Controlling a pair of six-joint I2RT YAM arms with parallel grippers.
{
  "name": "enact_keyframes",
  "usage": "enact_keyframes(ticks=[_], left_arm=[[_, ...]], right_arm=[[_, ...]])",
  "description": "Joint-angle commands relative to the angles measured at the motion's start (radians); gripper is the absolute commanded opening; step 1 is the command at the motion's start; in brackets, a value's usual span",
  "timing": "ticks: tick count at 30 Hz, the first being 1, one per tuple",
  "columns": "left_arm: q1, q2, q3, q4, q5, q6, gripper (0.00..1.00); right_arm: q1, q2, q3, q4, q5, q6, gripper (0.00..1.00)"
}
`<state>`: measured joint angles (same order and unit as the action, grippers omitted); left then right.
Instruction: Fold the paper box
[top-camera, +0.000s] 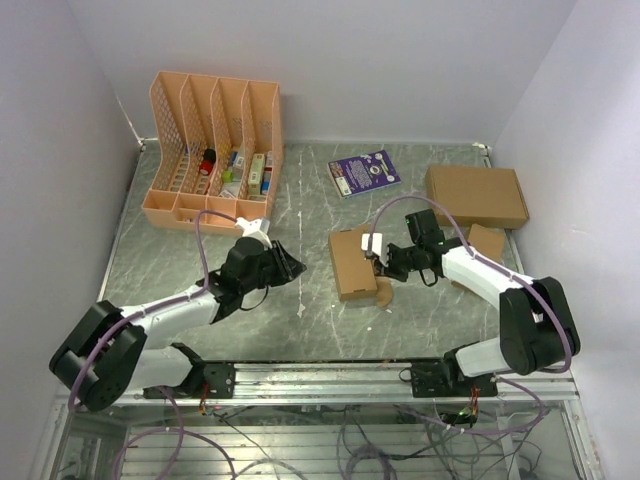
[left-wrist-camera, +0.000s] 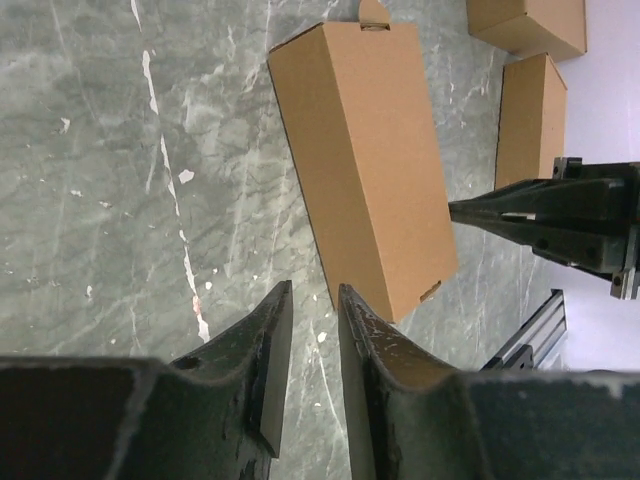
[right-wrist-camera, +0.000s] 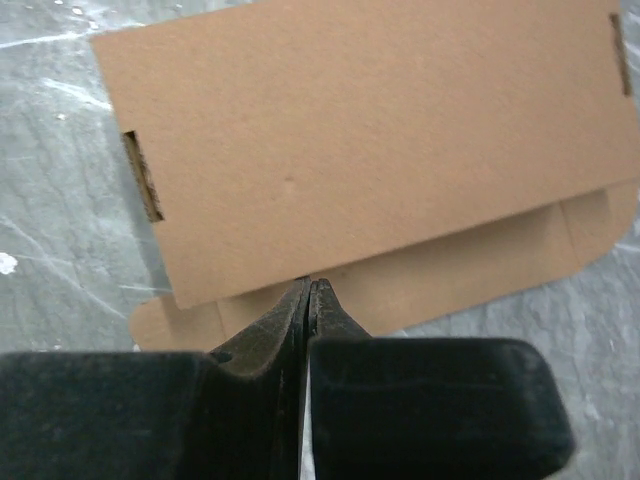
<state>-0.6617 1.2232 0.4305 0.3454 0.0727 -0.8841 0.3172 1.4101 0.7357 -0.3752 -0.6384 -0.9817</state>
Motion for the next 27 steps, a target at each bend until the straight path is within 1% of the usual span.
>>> enact_keyframes(ticks=[1, 5, 9, 14, 17, 18, 20, 21, 24, 26, 27], left_arm=[[0.007, -0.046, 0.037, -0.084, -0.040, 0.073, 0.34], [0.007, -0.110, 0.029, -0.149, -0.085, 0.086, 0.34], [0.007, -0.169, 0.021, -0.193, -0.130, 0.095, 0.34], [0.007, -0.245, 0.009, -0.229, -0.168, 0.090, 0.35], [0.007, -0.283, -0.010, -0.219, -0.172, 0.077, 0.38], [0.008, -0.293, -0.019, -0.216, -0.170, 0.073, 0.38], [0.007, -0.316, -0.030, -0.206, -0.164, 0.067, 0.40], [0.007, -0.326, -0.035, -0.200, -0.160, 0.065, 0.40], [0.007, -0.352, -0.049, -0.173, -0.143, 0.057, 0.43], [0.007, -0.352, -0.059, -0.129, -0.125, 0.056, 0.47], [0.007, -0.345, -0.063, -0.101, -0.118, 0.058, 0.51]], right_arm=[[0.043, 0.003, -0.013, -0.036, -0.033, -0.055, 0.00], [0.097, 0.012, -0.017, -0.038, -0.061, -0.058, 0.00], [0.200, 0.041, -0.005, 0.000, -0.059, -0.002, 0.00], [0.360, 0.120, 0.029, 0.115, 0.017, 0.135, 0.01], [0.416, 0.178, 0.086, 0.172, 0.032, 0.255, 0.03], [0.425, 0.189, 0.099, 0.183, 0.024, 0.302, 0.04], [0.431, 0.187, 0.098, 0.209, 0.006, 0.344, 0.06], [0.430, 0.175, 0.094, 0.209, -0.009, 0.340, 0.06], [0.397, 0.116, 0.122, 0.105, -0.098, 0.250, 0.07], [0.327, 0.078, 0.151, -0.008, -0.209, 0.176, 0.08], [0.284, 0.054, 0.155, -0.028, -0.264, 0.163, 0.08]])
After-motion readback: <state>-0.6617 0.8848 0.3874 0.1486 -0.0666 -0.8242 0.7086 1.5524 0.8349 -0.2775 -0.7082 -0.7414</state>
